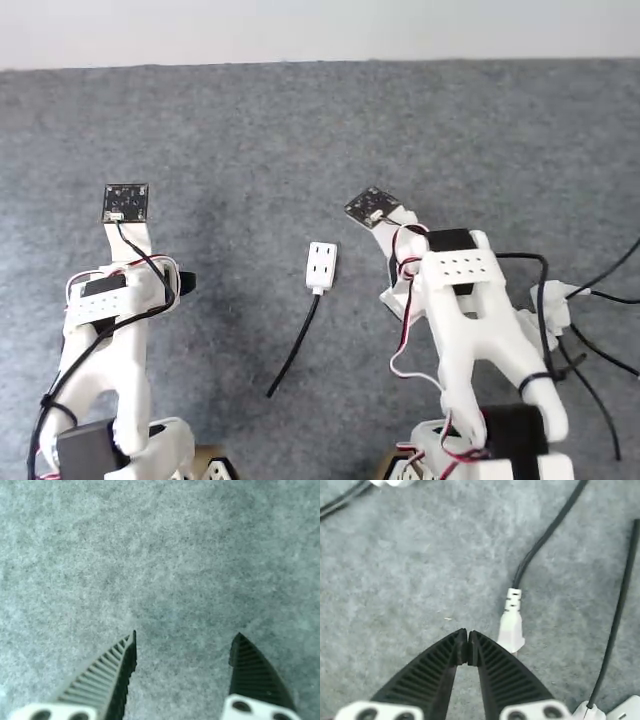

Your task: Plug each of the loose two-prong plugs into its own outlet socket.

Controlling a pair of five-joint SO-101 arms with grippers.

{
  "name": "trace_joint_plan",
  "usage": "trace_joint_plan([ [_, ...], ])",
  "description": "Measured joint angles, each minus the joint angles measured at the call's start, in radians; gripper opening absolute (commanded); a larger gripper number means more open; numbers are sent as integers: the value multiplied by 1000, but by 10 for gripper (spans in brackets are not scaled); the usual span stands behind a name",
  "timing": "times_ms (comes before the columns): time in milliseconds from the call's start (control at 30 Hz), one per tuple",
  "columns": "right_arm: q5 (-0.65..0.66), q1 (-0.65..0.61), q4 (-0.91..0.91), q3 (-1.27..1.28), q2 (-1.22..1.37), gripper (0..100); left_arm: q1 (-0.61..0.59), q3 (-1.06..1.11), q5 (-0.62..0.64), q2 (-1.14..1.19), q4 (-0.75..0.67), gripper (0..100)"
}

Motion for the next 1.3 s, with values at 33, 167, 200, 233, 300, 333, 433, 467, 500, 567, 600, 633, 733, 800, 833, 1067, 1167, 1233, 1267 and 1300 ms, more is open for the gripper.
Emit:
trace_joint_plan([
  [33,3,15,-14,0,14,9,0,0,0,0,0,283],
  [167,6,64,-81,0,71,9,0,0,0,0,0,283],
  [200,6,68,-89,0,87,9,0,0,0,0,0,283],
  [233,9,69,-95,0,103,9,0,0,0,0,0,283],
  [300,28,66,-103,0,133,9,0,0,0,0,0,283],
  [333,40,66,-104,-2,147,9,0,0,0,0,0,283],
  [433,51,81,-104,-15,186,9,0,0,0,0,0,283],
  [467,54,89,-104,-28,198,9,0,0,0,0,0,283],
  [500,55,98,-104,-40,210,9,0,0,0,0,0,283],
  [567,55,123,-104,-61,235,9,0,0,0,0,0,283],
  [600,55,133,-104,-74,244,9,0,0,0,0,0,283],
  [633,55,147,-104,-87,253,9,0,0,0,0,0,283],
  [733,58,180,-104,-137,276,9,0,0,0,0,0,283],
  [800,60,195,-104,-169,290,9,0,0,0,0,0,283],
  [833,60,199,-104,-180,295,9,0,0,0,0,0,283],
  [1067,60,203,-104,-249,324,9,0,0,0,0,0,283],
  [1167,61,209,-104,-282,347,9,0,0,0,0,0,283],
  [1233,61,212,-104,-301,365,9,0,0,0,0,0,283],
  [1267,61,213,-104,-308,376,9,0,0,0,0,0,283],
  [1300,61,213,-104,-318,388,9,0,0,0,0,0,283],
])
